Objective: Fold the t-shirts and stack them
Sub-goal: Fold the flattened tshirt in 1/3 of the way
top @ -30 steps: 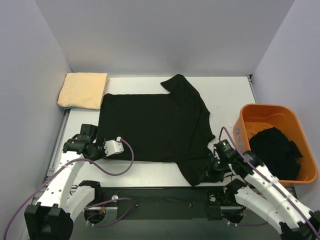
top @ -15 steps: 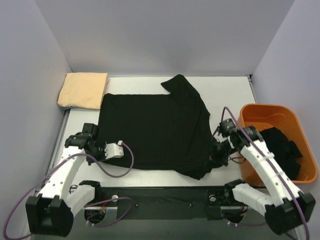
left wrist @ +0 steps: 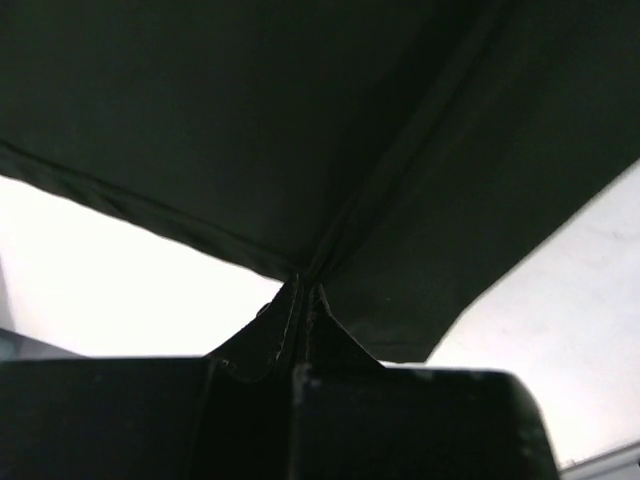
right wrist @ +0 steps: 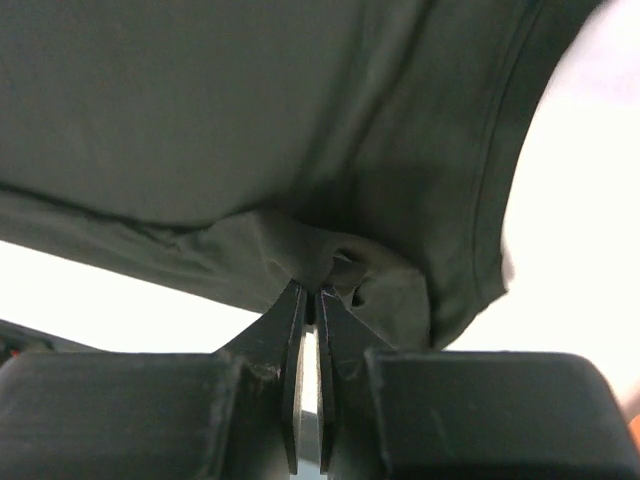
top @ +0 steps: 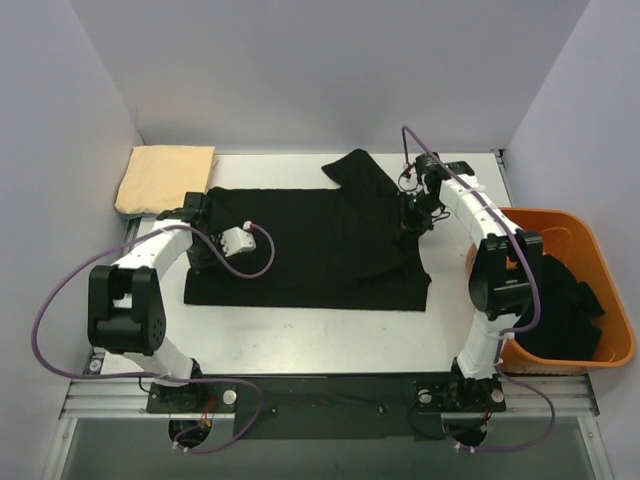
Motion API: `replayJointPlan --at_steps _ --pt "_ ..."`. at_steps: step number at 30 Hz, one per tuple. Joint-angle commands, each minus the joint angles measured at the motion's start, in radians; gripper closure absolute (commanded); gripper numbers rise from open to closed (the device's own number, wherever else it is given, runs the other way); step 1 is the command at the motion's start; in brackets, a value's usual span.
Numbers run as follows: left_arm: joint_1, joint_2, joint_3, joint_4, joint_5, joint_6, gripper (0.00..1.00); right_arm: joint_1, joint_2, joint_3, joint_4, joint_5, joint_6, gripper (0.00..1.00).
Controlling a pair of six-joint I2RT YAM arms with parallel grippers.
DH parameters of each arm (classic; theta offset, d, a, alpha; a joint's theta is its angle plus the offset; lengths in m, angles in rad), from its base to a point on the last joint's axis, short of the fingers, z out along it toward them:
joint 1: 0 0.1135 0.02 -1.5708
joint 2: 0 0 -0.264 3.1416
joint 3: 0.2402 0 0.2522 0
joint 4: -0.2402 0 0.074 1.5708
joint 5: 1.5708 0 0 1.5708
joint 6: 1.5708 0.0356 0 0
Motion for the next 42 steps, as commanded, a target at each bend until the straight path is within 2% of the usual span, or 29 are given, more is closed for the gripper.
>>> replayJointPlan --at_steps 1,5,10,22,33,34,35,36,37,39,41,42 --pt "0.008 0.123 0.172 0.054 -0.003 -0.099 1.00 -0.012 0.103 0.166 -0.015 0.025 -0.088 1.00" --pt "0.011 0.180 0.218 0.063 -0.021 -0.105 1.00 -0.024 0.193 0.282 -0.038 0.027 -0.104 1.00" --pt "0.019 0.209 0.232 0.076 -0.036 -0.107 1.00 -0.050 0.217 0.390 -0.050 0.067 -0.102 1.00" --pt "0.020 0.284 0.286 0.119 -0.090 -0.157 1.00 -0.064 0.327 0.500 -0.053 -0.005 -0.094 1.00" --pt "0.014 0.318 0.296 0.199 -0.130 -0.195 1.00 -0.053 0.398 0.582 -0.043 0.036 -0.072 1.00" --pt "0.014 0.320 0.298 0.202 -0.137 -0.203 1.00 -0.055 0.408 0.591 -0.043 0.047 -0.056 0.97" --pt "0.016 0.318 0.299 0.211 -0.153 -0.209 0.87 -0.053 0.413 0.617 -0.044 0.073 -0.047 0.89" --pt "0.017 0.318 0.304 0.224 -0.162 -0.238 0.79 -0.055 0.414 0.629 -0.047 0.106 -0.030 0.68" --pt "0.023 0.317 0.322 0.230 -0.170 -0.255 0.65 -0.056 0.416 0.648 -0.058 0.125 -0.021 0.55" --pt "0.040 0.318 0.389 0.196 -0.162 -0.317 0.45 -0.058 0.404 0.671 -0.087 0.195 0.007 0.47" --pt "0.065 0.327 0.500 0.126 -0.136 -0.398 0.42 -0.059 0.361 0.645 -0.109 0.254 0.017 0.39" --pt "0.077 0.337 0.534 0.101 -0.127 -0.453 0.42 -0.059 0.318 0.630 -0.113 0.277 0.014 0.38"
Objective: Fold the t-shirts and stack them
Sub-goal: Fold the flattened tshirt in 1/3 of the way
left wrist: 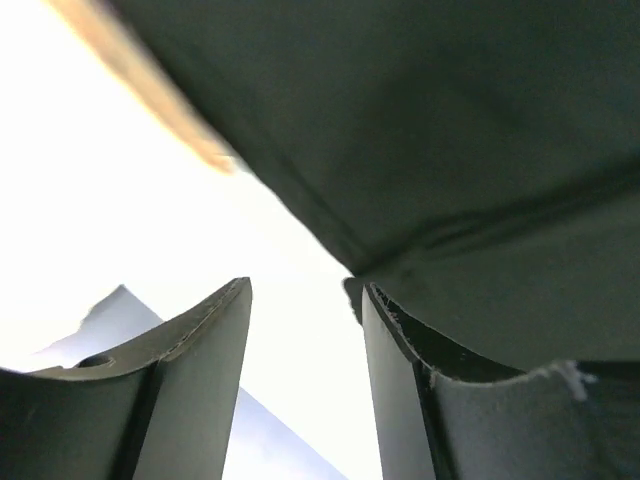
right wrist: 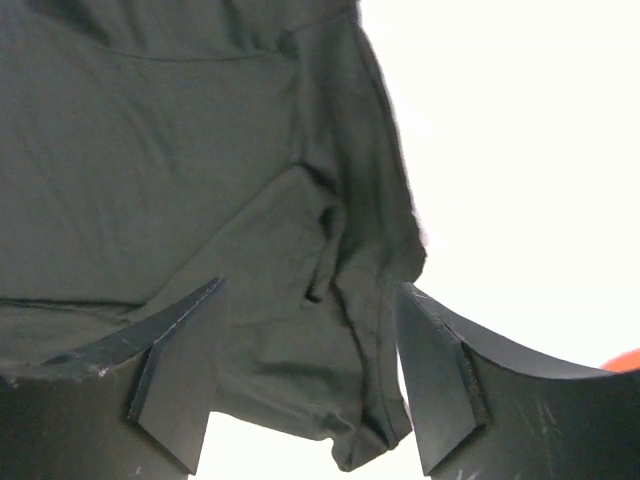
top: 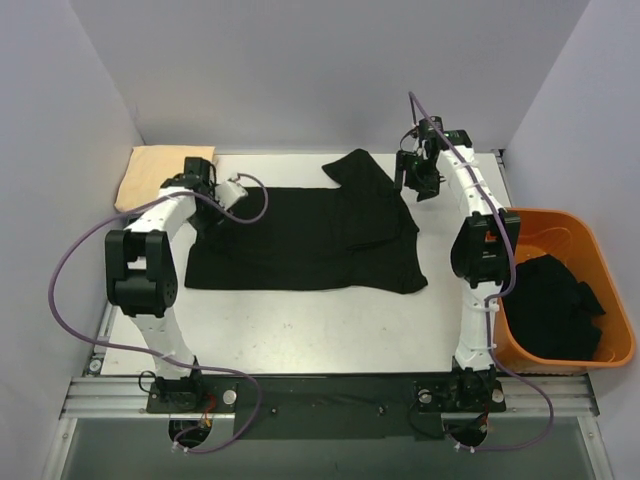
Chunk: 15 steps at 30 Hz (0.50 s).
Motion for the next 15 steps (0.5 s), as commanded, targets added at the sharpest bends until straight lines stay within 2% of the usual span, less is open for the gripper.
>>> replayJointPlan --at_steps 1,2,4,5,6,8,9,11,12,15 --pt "0.052 0.006 0.252 -0.097 0.034 -0.226 0.41 -0.002 -0.116 -0.063 -0.092 0.149 0.024 0.38" --pt "0.095 0.007 0.275 -0.134 0.048 -0.250 0.41 0.001 -0.176 -0.099 -0.095 0.152 0.022 0.38" --pt "0.109 -0.022 0.294 -0.229 0.085 -0.246 0.45 0.004 -0.276 -0.317 -0.093 0.129 0.027 0.38" --pt "0.105 -0.046 0.235 -0.240 0.143 -0.179 0.52 0.004 -0.346 -0.376 -0.075 0.112 0.036 0.38" --pt "0.102 -0.107 0.180 -0.245 0.208 -0.140 0.55 0.004 -0.374 -0.512 -0.047 0.077 0.039 0.38" --pt "0.086 -0.212 -0.047 -0.222 0.258 0.015 0.56 0.006 -0.466 -0.686 0.008 0.051 0.050 0.38" --pt "0.082 -0.241 -0.107 -0.220 0.275 0.135 0.56 0.006 -0.510 -0.738 0.029 0.036 0.055 0.37" --pt "0.074 -0.326 -0.245 -0.184 0.298 0.281 0.49 0.006 -0.549 -0.851 0.094 0.000 0.058 0.36" --pt "0.074 -0.362 -0.311 -0.159 0.306 0.332 0.41 0.006 -0.555 -0.903 0.132 -0.007 0.062 0.35" --pt "0.071 -0.367 -0.375 -0.132 0.292 0.486 0.33 0.006 -0.549 -0.963 0.200 -0.041 0.075 0.35"
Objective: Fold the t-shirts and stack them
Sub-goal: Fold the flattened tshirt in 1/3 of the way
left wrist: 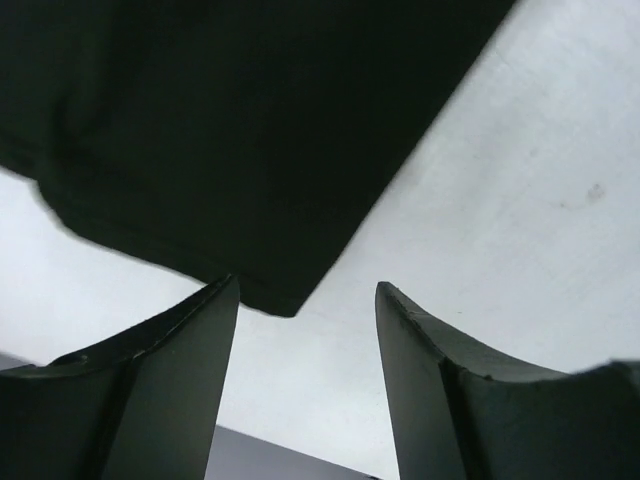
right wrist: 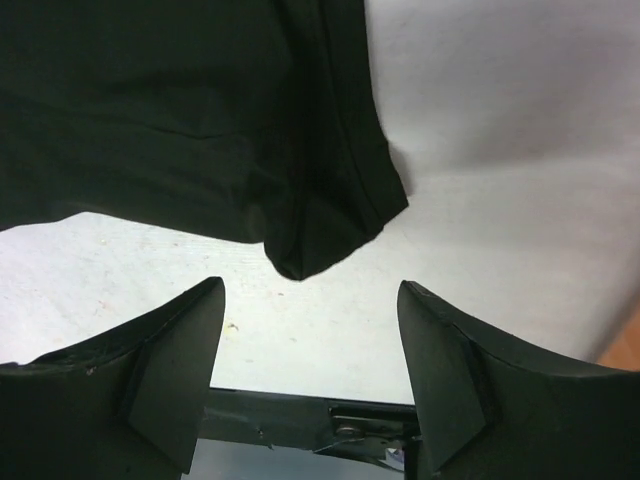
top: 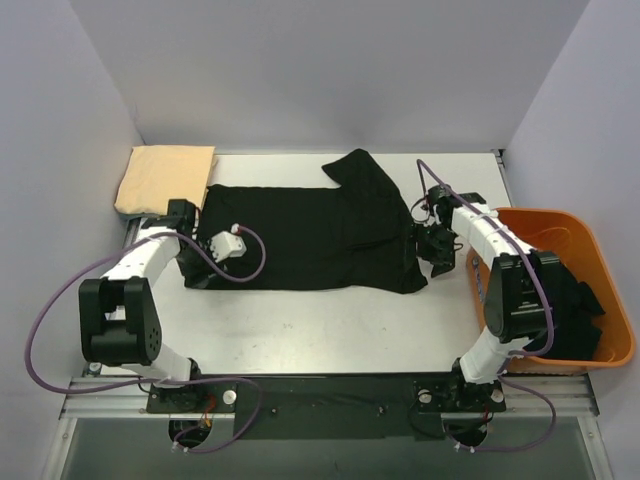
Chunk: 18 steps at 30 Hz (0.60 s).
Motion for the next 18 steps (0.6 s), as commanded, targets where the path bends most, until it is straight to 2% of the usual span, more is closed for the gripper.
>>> replayJointPlan --at_steps 1,6,8,10,11,13,14,15,16,17,18 --pt "-0.001 -0.022 -0.079 0.061 0.034 0.295 0.30 0.004 0.009 -0.087 0.139 -0.056 0.030 0.35" --pt "0.001 0.042 -0.113 0.144 0.001 0.336 0.24 -0.007 0.065 -0.144 0.193 -0.056 0.047 0.37" --pt "-0.002 0.052 -0.162 0.231 -0.017 0.349 0.24 -0.016 0.085 -0.159 0.197 -0.059 0.048 0.42" --pt "-0.038 0.068 -0.216 0.317 -0.060 0.327 0.24 -0.027 0.101 -0.168 0.188 -0.064 0.058 0.55" --pt "-0.042 0.075 -0.221 0.338 -0.071 0.309 0.24 -0.033 0.093 -0.173 0.183 -0.062 0.062 0.69" --pt "-0.043 0.087 -0.231 0.376 -0.072 0.292 0.31 -0.051 0.063 -0.199 0.179 -0.067 0.076 0.90" --pt "-0.043 0.092 -0.238 0.387 -0.065 0.292 0.47 -0.059 0.047 -0.219 0.173 -0.073 0.081 0.95" --pt "-0.043 0.092 -0.244 0.398 -0.066 0.286 0.58 -0.079 0.027 -0.230 0.167 -0.081 0.088 1.00" --pt "-0.045 0.092 -0.254 0.413 -0.063 0.284 0.83 -0.086 0.013 -0.242 0.154 -0.082 0.091 1.00" --pt "-0.047 0.092 -0.258 0.408 -0.062 0.281 1.00 -0.100 -0.008 -0.253 0.145 -0.082 0.094 1.00" --pt "-0.050 0.087 -0.261 0.395 -0.060 0.280 1.00 -0.105 -0.014 -0.265 0.127 -0.084 0.096 1.00"
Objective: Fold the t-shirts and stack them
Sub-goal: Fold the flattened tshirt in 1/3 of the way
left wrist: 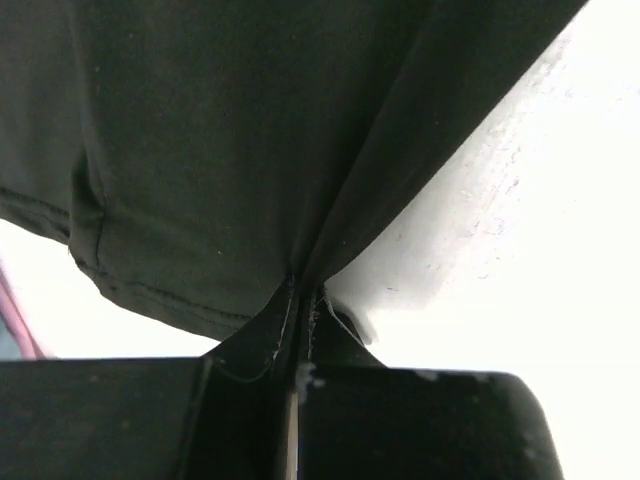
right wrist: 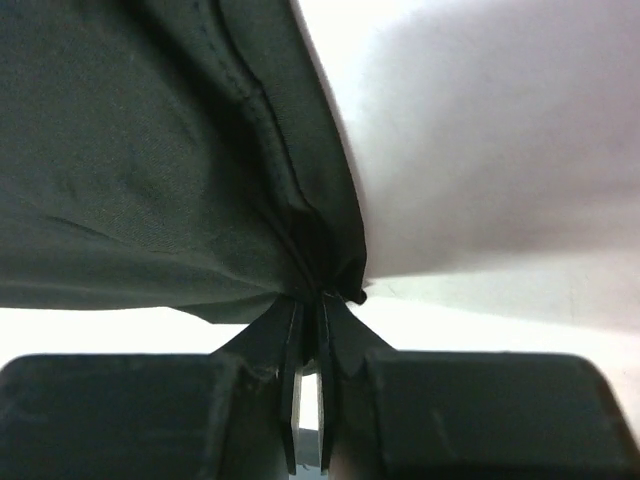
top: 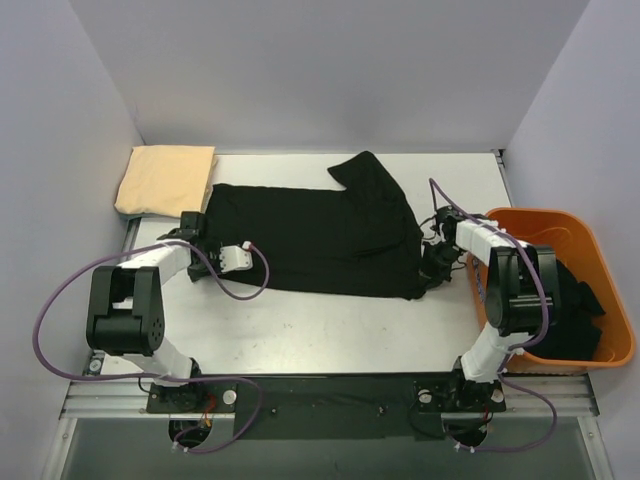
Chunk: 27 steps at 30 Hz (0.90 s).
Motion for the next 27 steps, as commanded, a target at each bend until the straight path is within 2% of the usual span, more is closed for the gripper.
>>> replayJointPlan --at_steps 1,5,10,13,16,17,18,19,20,21,22,23,24,27 --pt "-0.006 0.024 -0.037 0.036 0.017 -0.017 1.00 -0.039 -0.094 -0.046 -0.093 -0.002 0.023 1.00" --pt "-0.012 -0.058 -0.015 -0.157 0.019 -0.061 1.00 -0.041 -0.173 -0.078 -0.195 0.020 0.066 1.00" --pt "-0.052 -0.238 -0.081 -0.479 0.022 -0.028 1.00 -0.044 -0.293 -0.114 -0.317 0.037 0.120 1.00" --pt "-0.082 -0.313 -0.133 -0.573 0.005 -0.046 1.00 -0.042 -0.304 -0.132 -0.380 0.024 0.124 1.00" --pt "-0.085 -0.364 -0.179 -0.579 -0.025 -0.071 1.00 -0.044 -0.275 -0.146 -0.431 0.062 0.097 1.00" --pt "-0.087 -0.380 -0.181 -0.590 -0.042 -0.071 0.97 -0.044 -0.270 -0.149 -0.460 0.071 0.088 1.00" --pt "-0.089 -0.391 -0.179 -0.599 -0.045 -0.065 0.91 -0.044 -0.264 -0.149 -0.468 0.094 0.072 0.98" --pt "-0.089 -0.399 -0.166 -0.628 -0.042 -0.061 0.71 -0.045 -0.262 -0.151 -0.483 0.106 0.065 0.91" --pt "-0.090 -0.402 -0.155 -0.650 -0.042 -0.052 0.62 -0.050 -0.267 -0.149 -0.486 0.138 0.061 0.70" --pt "-0.092 -0.401 -0.134 -0.692 -0.030 -0.046 0.34 -0.052 -0.272 -0.144 -0.491 0.152 0.063 0.61" --pt "-0.092 -0.399 -0.115 -0.719 -0.024 -0.031 0.19 -0.052 -0.285 -0.140 -0.492 0.171 0.063 0.56" --pt "-0.089 -0.394 -0.085 -0.760 -0.010 -0.026 0.12 -0.052 -0.290 -0.122 -0.501 0.169 0.064 0.54" --pt "-0.089 -0.394 -0.064 -0.772 -0.009 -0.028 0.12 -0.044 -0.304 -0.112 -0.508 0.168 0.064 0.47" --pt "-0.082 -0.382 0.027 -0.832 -0.010 -0.026 0.11 0.054 -0.324 -0.025 -0.569 0.198 0.067 0.45"
